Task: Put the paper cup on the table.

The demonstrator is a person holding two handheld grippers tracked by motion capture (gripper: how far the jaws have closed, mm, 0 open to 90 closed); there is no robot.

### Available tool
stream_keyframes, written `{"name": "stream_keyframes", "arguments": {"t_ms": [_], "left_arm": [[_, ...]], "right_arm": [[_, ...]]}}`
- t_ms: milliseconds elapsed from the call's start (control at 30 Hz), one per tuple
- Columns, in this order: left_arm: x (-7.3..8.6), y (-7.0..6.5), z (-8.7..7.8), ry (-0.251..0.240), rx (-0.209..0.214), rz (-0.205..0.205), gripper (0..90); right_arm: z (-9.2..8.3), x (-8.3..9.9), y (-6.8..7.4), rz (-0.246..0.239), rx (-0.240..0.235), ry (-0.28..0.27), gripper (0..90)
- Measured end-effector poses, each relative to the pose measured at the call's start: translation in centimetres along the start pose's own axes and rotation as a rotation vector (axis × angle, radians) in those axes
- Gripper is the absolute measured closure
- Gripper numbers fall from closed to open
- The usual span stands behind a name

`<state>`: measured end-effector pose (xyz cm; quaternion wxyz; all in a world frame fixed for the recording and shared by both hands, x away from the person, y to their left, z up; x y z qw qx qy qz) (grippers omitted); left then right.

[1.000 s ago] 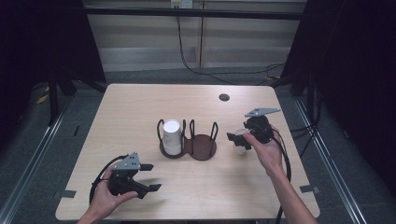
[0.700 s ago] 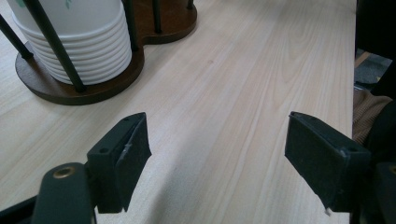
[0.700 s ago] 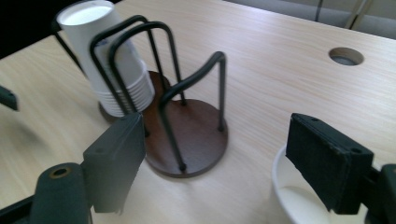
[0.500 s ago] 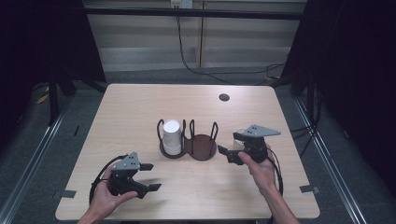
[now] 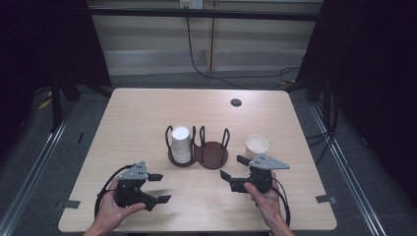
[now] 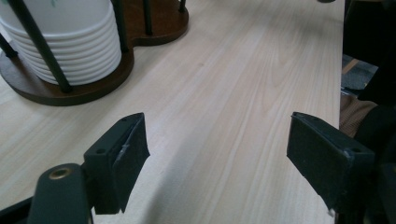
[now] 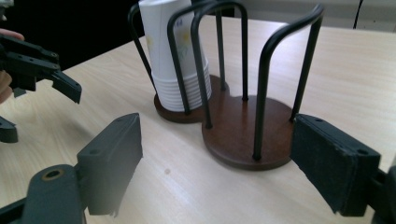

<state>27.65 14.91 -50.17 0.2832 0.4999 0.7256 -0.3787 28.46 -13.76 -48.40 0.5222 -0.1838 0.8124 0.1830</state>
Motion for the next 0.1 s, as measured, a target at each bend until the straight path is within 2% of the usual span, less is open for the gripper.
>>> {"name": "stream_keyframes", "arguments": {"t_ms": [100], "left_arm": [[-0.18,-0.28,0.17,-0.006,-0.006,0.017,19.0]], "right_arm": [[0.52,0.88,0.35,-0.013,-0.013,0.017,16.6]]}}
Point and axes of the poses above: each handheld gripper's, and its own axes: z roughly forward along the jaws, x roughly out of its underside, y roughly to its left, the point moved 6 cm from there along z, roughly forward along the jaws, and after that the axes turned 10 degrees about x, right-handed, at the moved point
